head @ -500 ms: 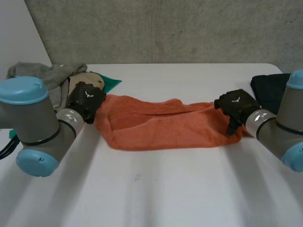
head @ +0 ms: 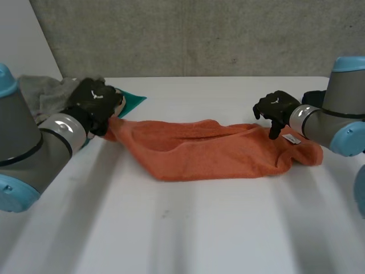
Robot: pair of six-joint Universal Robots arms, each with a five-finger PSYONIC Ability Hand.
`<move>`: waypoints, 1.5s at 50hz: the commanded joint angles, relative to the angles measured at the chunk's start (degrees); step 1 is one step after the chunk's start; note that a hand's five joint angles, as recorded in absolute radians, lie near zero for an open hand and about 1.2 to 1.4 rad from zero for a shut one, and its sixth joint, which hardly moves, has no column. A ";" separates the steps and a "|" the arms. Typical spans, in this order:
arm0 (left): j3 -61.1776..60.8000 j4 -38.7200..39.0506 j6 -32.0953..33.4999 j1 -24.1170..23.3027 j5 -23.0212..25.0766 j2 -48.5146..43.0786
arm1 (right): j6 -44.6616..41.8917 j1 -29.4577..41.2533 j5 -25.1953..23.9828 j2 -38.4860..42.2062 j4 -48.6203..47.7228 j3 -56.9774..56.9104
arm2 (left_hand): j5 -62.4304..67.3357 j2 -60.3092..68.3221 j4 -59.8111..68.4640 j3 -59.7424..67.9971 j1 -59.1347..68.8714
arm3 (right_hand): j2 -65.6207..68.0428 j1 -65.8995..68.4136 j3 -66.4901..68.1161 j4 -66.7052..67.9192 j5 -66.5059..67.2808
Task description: Fold the laundry.
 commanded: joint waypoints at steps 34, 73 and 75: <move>1.94 -14.71 5.86 6.62 3.54 -4.86 | -25.59 -6.85 4.86 -30.37 26.89 33.98 | 13.58 11.48 11.36 11.95 13.80 | 43.56 43.66 43.28 43.44 43.21; 47.22 9.98 -13.73 3.46 -5.86 -21.04 | 11.35 1.59 12.51 -30.64 -38.02 20.20 | 13.58 11.48 11.36 11.95 13.80 | 43.56 43.66 43.28 43.44 43.21; 41.01 8.83 -13.99 4.59 -5.42 -20.17 | 11.35 1.32 11.28 -30.99 -36.36 24.57 | 13.58 11.48 11.36 11.95 13.80 | 43.56 43.66 43.28 43.44 43.21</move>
